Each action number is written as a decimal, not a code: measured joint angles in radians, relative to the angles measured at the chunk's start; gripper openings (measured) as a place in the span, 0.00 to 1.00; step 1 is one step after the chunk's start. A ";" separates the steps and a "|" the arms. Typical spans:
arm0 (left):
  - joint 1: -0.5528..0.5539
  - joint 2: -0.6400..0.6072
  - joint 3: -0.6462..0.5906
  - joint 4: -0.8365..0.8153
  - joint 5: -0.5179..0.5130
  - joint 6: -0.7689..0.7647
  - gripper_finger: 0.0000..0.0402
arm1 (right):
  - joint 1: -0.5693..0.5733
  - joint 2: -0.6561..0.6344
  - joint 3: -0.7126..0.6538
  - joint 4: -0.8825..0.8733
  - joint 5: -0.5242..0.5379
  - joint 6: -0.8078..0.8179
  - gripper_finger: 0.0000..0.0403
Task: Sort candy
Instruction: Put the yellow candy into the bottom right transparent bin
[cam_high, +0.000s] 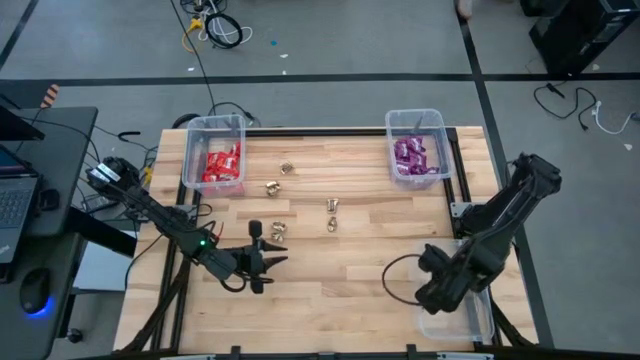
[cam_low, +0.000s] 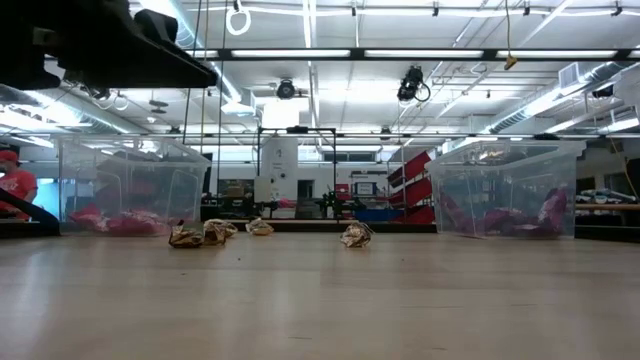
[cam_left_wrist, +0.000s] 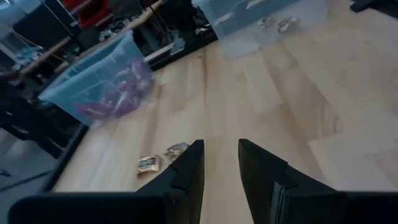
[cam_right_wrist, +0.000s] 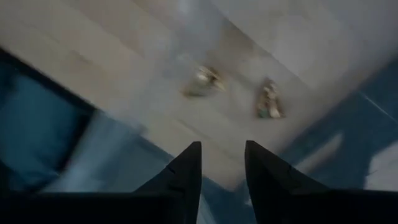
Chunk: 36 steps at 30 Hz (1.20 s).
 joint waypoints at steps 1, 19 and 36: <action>0.000 0.000 0.000 0.005 -0.003 0.007 0.25 | 0.002 -0.011 0.019 -0.008 0.043 0.001 0.27; 0.303 -0.001 0.001 -0.061 0.020 0.292 0.25 | -0.389 0.019 0.126 0.247 0.596 -0.880 0.25; 0.481 -0.001 0.001 -0.408 0.419 0.132 0.25 | -0.719 0.275 0.126 0.546 0.400 -1.088 0.25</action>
